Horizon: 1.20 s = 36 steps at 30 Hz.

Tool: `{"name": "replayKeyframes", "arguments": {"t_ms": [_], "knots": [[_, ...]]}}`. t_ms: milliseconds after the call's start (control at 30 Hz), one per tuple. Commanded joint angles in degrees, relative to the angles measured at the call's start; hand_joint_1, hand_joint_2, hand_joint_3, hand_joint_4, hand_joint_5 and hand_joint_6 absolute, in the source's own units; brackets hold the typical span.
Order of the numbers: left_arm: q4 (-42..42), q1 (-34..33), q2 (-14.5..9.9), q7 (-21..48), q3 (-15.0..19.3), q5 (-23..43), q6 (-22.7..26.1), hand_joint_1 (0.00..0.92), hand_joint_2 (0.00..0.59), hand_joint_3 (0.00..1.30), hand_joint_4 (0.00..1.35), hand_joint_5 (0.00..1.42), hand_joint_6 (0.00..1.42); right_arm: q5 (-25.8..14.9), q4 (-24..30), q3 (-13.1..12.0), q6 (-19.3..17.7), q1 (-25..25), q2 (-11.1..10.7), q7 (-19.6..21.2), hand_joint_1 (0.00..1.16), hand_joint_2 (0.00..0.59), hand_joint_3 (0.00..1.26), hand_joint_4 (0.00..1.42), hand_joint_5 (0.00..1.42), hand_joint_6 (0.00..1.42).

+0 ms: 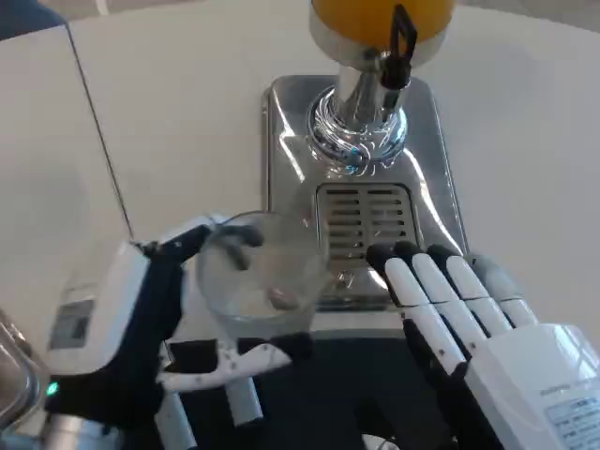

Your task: Grasp the cup under the faucet to collect the drink, then remove the cup.

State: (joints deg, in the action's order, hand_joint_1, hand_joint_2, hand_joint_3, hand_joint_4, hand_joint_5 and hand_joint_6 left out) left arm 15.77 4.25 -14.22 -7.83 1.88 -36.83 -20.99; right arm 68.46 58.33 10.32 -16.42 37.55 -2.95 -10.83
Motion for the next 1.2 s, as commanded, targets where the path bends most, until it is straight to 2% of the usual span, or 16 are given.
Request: {"name": "replayKeyframes", "arguments": {"t_ms": [33, 200, 367, 800, 1000, 1200], "knots": [[-3.06, -4.82, 1.93, -1.94, -3.51, -1.86, 1.68, 0.628, 0.0, 1.15, 1.06, 1.42, 1.42, 0.84, -0.34, 0.28, -0.5, 1.31, 0.08, 1.33, 0.29, 0.519, 0.0, 0.0, 0.0, 0.0], [-9.44, -12.87, 4.77, -4.24, -8.52, -4.52, 4.05, 0.628, 0.0, 1.15, 1.06, 1.42, 1.42, 0.67, -0.5, -0.1, -0.25, 2.22, 0.13, 1.65, 0.29, 0.519, 0.0, 0.0, 0.0, 0.0], [-15.76, -20.05, 6.08, -6.36, -11.33, -5.88, 5.8, 0.628, 0.0, 1.15, 1.06, 1.42, 1.42, 0.78, -1.32, 0.13, -0.09, 2.51, 0.35, 2.25, 0.29, 0.519, 0.0, 0.0, 0.0, 0.0], [-31.67, -33.64, 7.08, -12.12, -16.03, -6.7, 7.91, 0.63, 0.0, 1.14, 1.06, 1.42, 1.42, 0.66, -0.64, -0.89, 0.69, 1.79, 0.65, 1.29, 0.3, 0.519, 0.0, 0.0, 0.0, 0.0], [-36.81, -36.65, 6.88, -14.33, -17.45, -6.09, 7.51, 0.635, 0.0, 1.14, 1.05, 1.42, 1.42, 0.89, -0.67, -2.5, 0.42, 4.32, 0.81, 3.6, 0.3, 0.519, 0.0, 0.0, 0.0, 0.0], [-42.32, -40.0, 7.11, -16.64, -18.56, -6.02, 7.43, 0.635, 0.0, 1.14, 1.05, 1.42, 1.42, 2.45, -3.12, -1.76, 0.06, 5.51, 0.89, 7.12, 0.3, 0.519, 0.0, 0.0, 0.0, 0.0]]}}
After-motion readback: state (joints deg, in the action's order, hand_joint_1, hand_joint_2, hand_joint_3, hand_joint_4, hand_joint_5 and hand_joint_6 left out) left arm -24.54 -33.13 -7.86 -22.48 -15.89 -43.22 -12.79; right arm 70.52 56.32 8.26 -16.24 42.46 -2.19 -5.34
